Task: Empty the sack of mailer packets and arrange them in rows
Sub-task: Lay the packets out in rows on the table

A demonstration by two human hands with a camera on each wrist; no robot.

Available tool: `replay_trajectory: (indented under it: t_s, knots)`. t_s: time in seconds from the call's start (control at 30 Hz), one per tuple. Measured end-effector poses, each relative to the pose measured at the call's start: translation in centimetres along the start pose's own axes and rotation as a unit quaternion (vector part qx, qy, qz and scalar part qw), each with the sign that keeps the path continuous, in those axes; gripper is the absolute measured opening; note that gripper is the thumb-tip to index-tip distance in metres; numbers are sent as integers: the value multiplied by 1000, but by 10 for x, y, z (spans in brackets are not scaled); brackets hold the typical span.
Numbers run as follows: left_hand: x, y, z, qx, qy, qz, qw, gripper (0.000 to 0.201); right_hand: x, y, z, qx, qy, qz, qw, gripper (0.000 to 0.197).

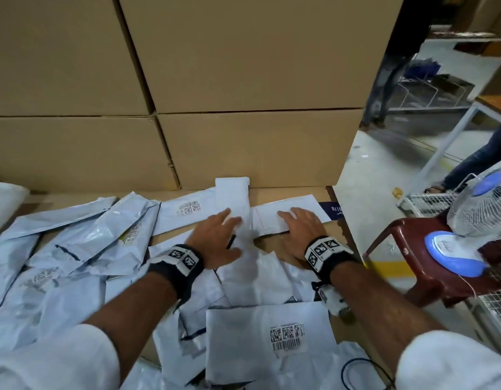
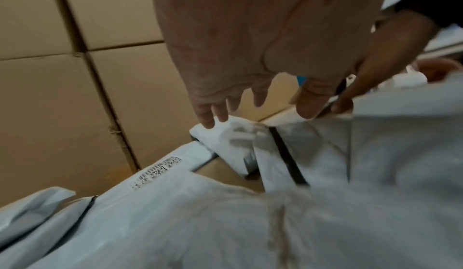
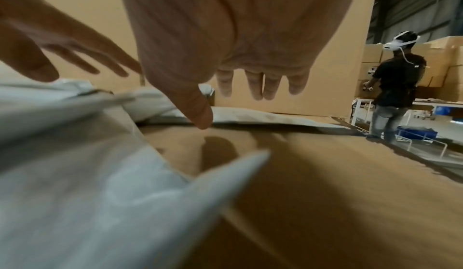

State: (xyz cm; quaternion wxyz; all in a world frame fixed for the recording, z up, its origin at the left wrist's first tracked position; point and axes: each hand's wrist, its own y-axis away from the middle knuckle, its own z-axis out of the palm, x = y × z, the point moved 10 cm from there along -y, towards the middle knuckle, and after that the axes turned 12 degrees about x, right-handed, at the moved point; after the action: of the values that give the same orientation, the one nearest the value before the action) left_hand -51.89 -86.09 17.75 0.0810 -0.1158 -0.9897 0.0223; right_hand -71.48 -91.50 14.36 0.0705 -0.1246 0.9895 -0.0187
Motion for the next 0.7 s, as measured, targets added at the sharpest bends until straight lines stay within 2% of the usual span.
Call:
replay_trajectory:
  t_s: [0.07,0.13,0.23,0.37,0.5,0.6,0.7]
  knots:
    - [4,0,21,-34,-50,18,998,84,6,-5,22,-34,42,4,999,75]
    - [-1,5,38,-60,-81,19,995,77,11,-6,31,-40,43,10,998,72]
    - [-11,11,36,-37,-99,18,994,69,18,-7,14,12,70,-7,997,59]
    - [-26,15,22,-18,-115,-7,993,77,29,-4,9,-24,31,-5,999,46]
    - [-28,22,22,-13,-82,-27,996,80,28,0,3,-1,34,-14,999,44]
    - [-28,29,35,-29,-56,-60,996,87,26,1,5,14,-26,-6,1000,27]
    - [-27,35,42,-13,-35,-80,996,83,16,2,8,18,4,-30,999,21]
